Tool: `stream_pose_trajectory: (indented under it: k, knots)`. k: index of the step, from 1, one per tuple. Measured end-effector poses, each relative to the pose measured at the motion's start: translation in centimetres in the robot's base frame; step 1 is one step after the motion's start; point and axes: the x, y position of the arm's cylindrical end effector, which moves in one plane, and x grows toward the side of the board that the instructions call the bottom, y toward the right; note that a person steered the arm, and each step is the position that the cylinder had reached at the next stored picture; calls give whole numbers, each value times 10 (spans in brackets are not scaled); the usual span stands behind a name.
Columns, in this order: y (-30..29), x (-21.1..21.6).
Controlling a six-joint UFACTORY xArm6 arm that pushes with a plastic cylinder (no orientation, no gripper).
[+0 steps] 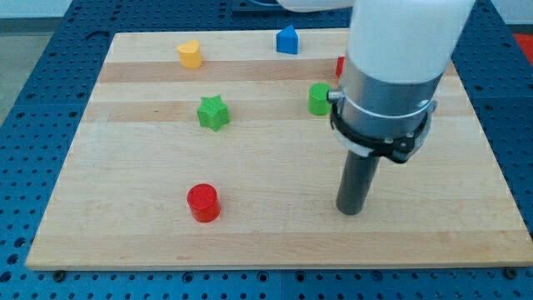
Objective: Point at the red circle
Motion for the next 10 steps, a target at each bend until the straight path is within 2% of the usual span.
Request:
stream_pose_trajectory:
  k: [3, 7, 10]
  knots:
    - [-25, 20]
    - [-112, 56]
    - [-178, 57]
